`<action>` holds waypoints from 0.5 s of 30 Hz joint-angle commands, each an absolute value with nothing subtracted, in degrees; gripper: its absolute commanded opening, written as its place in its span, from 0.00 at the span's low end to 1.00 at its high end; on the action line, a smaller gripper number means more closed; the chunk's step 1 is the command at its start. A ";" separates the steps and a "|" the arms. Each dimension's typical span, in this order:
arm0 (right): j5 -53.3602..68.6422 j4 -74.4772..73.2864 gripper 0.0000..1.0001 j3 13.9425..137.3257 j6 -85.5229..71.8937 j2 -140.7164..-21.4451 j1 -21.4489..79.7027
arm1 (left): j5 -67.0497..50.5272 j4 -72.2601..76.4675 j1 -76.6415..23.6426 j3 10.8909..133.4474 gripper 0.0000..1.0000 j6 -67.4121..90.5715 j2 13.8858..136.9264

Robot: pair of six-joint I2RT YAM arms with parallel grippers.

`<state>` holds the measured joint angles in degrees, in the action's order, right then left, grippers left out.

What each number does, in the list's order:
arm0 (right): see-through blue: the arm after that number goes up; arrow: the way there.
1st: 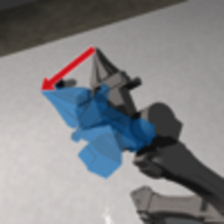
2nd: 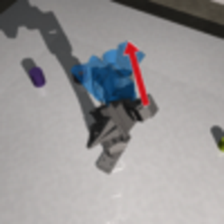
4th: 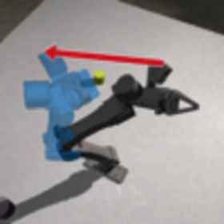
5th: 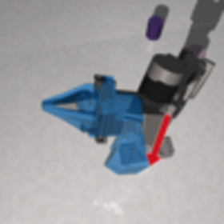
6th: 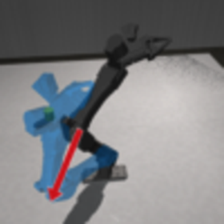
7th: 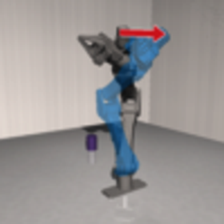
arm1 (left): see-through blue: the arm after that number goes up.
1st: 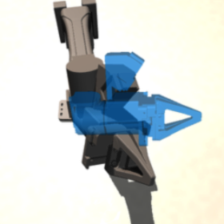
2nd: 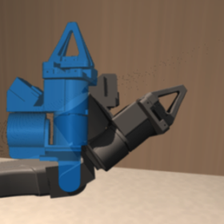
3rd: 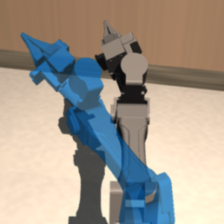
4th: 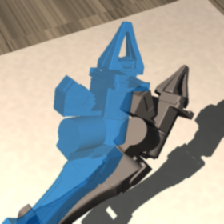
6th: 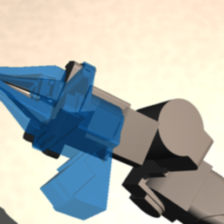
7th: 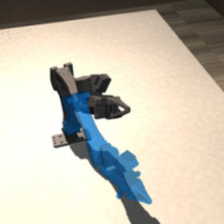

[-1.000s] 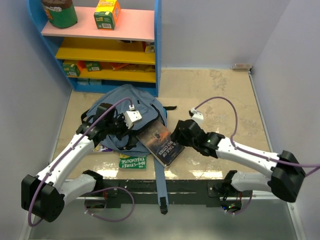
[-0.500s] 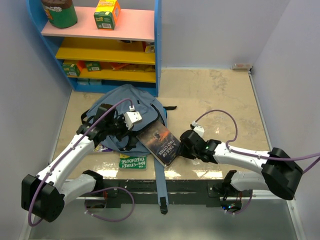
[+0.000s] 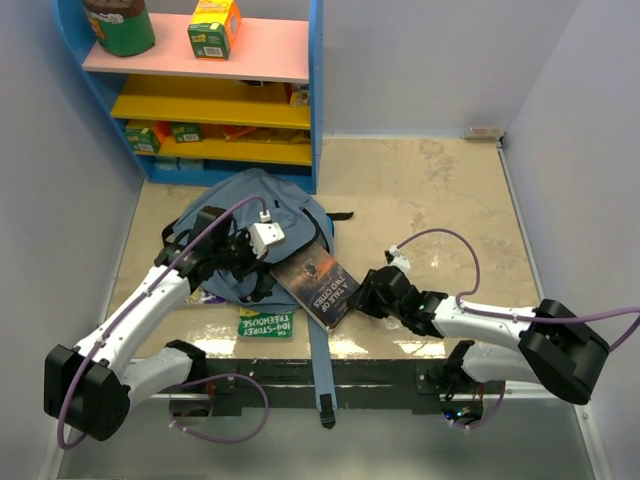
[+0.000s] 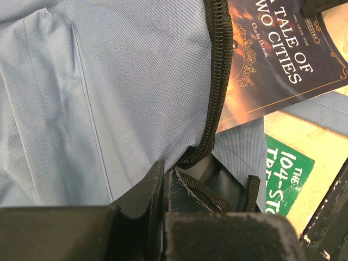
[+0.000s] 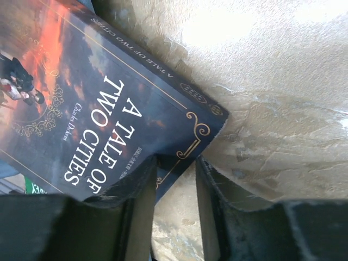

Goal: Pack the student bag
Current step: Place the book in the student bag.

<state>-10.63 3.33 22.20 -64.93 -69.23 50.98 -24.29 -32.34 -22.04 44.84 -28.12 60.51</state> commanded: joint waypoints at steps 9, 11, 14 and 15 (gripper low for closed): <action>-12.75 14.06 0.29 29.26 -59.95 -67.23 50.89 | -24.52 -35.94 -26.54 47.55 0.00 -29.88 60.82; -12.22 15.38 0.28 30.49 -59.68 -68.98 50.80 | -23.56 -36.12 -28.73 47.46 0.00 -29.36 61.00; -11.08 17.66 0.27 33.56 -58.89 -72.76 50.80 | -23.12 -35.86 -31.11 47.29 0.00 -28.39 61.17; -10.90 18.62 0.27 34.27 -58.28 -74.86 50.89 | -23.12 -35.77 -31.90 47.29 0.00 -28.13 61.26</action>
